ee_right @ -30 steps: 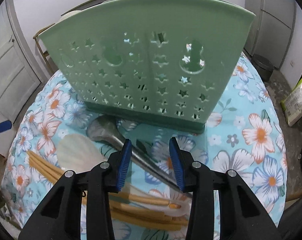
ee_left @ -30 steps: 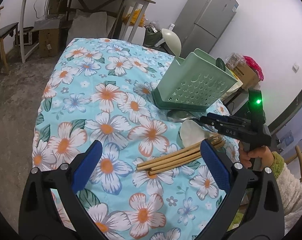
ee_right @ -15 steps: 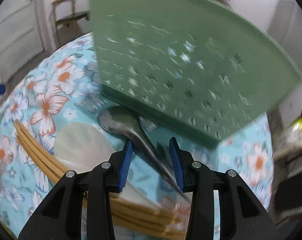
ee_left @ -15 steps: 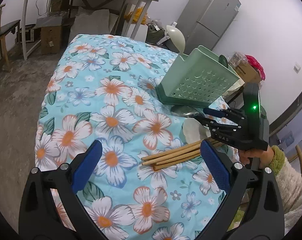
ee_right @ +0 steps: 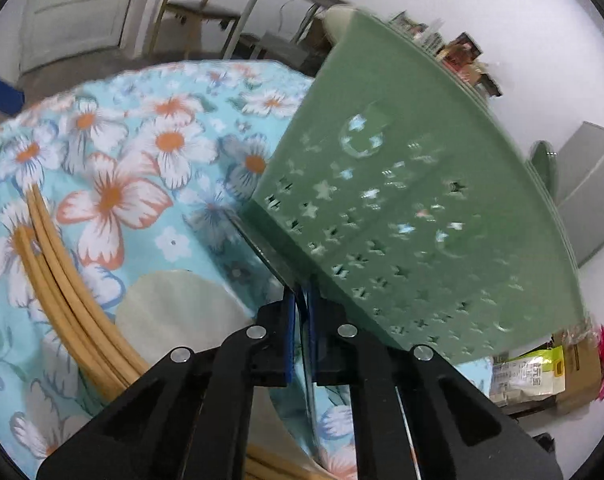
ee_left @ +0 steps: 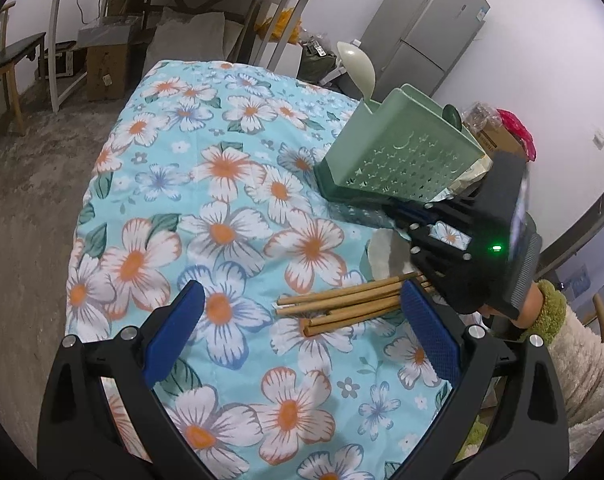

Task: Organize utensils
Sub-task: 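Lift the metal utensil with the right gripper while the left grasps the cream rice paddle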

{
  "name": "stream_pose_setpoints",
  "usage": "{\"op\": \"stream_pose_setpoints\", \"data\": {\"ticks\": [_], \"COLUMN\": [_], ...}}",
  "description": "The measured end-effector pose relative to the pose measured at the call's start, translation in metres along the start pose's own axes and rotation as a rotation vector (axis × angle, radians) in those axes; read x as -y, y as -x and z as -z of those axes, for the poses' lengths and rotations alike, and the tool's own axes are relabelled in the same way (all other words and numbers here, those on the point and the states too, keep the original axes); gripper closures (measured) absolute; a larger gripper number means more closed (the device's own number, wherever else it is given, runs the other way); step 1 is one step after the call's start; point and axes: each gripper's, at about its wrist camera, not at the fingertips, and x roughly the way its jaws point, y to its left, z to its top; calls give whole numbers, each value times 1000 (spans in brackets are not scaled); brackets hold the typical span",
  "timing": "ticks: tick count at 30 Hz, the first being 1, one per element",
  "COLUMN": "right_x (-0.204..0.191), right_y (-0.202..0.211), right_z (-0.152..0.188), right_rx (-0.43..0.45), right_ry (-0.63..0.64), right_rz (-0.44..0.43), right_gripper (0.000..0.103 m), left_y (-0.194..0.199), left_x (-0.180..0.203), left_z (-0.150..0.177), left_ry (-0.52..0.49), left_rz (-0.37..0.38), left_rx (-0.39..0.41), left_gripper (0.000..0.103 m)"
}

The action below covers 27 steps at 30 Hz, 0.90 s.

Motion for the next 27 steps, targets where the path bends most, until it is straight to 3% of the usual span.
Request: {"op": "stream_pose_setpoints", "data": {"ticks": [5, 14, 22, 27], "right_x": [26, 88, 119, 128], "right_y": [23, 87, 108, 118], "right_z": [2, 22, 59, 74], "right_rx": [62, 234, 334, 368], "right_ry": [-92, -411, -677, -729], "right_rz": [29, 6, -78, -106], "right_gripper": [99, 99, 99, 99], "left_y": [-7, -15, -64, -100], "left_x": [8, 43, 46, 40], "left_z": [-4, -9, -21, -31], "left_ry": [-7, -69, 71, 115], "left_rz": [8, 83, 218, 180], "left_rx": [-3, 41, -56, -143], "left_gripper": [8, 10, 42, 52]}}
